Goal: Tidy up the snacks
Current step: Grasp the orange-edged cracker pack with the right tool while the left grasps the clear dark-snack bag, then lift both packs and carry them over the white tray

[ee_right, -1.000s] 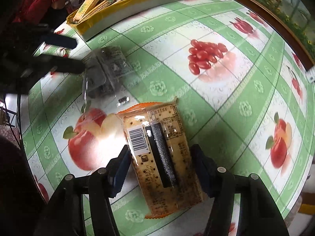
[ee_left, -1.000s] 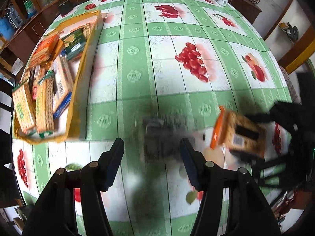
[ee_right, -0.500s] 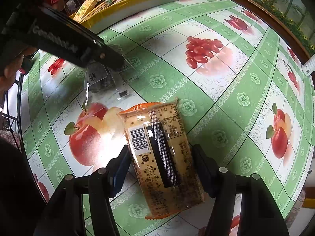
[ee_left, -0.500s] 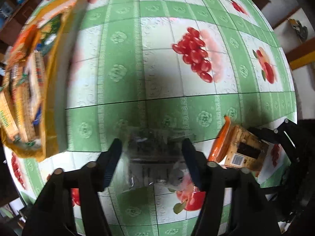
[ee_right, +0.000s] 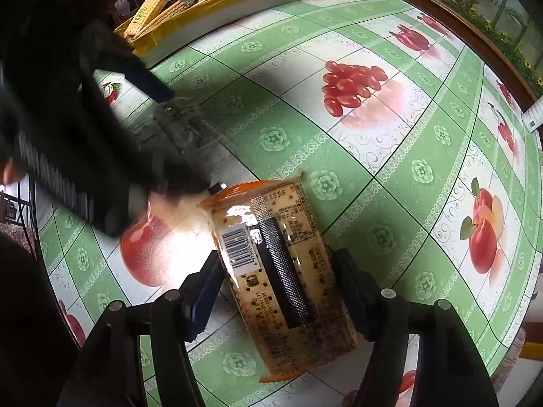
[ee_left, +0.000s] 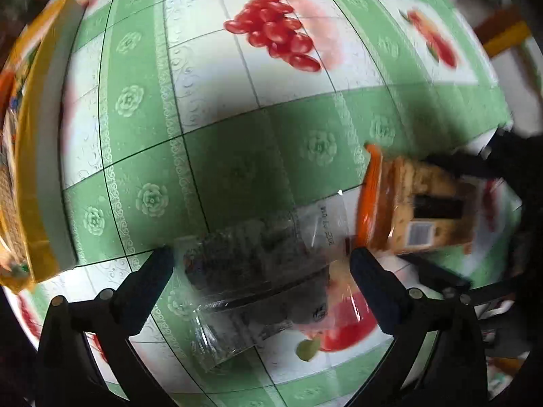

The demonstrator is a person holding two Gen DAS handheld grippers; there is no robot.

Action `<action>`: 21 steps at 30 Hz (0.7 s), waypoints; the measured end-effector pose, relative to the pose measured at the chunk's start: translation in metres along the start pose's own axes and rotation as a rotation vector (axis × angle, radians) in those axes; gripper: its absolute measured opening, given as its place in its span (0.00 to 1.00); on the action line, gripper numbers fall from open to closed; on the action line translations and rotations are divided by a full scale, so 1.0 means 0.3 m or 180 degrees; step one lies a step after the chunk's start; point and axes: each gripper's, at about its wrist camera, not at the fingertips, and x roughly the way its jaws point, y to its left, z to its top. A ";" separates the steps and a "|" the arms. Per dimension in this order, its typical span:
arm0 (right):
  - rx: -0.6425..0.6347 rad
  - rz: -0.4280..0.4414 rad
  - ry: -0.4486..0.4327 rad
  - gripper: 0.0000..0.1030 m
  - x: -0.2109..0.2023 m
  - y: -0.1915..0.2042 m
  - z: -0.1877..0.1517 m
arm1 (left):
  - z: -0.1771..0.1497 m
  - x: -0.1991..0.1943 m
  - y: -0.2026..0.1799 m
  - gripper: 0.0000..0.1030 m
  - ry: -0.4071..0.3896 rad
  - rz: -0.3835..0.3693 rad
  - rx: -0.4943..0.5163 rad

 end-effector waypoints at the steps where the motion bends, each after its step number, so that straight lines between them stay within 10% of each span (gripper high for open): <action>1: 0.0008 -0.0006 -0.0007 0.67 0.000 0.001 0.000 | 0.003 0.001 -0.004 1.00 -0.0048 0.0004 -0.0019; 11: 0.0237 -0.0137 -0.0118 0.63 -0.004 0.003 -0.002 | -0.066 -0.042 -0.065 0.59 -0.0339 -0.0112 0.0076; 21: 0.0696 -0.0270 -0.0093 0.61 -0.013 0.013 -0.029 | -0.179 -0.042 -0.069 0.57 -0.0556 -0.0303 -0.0045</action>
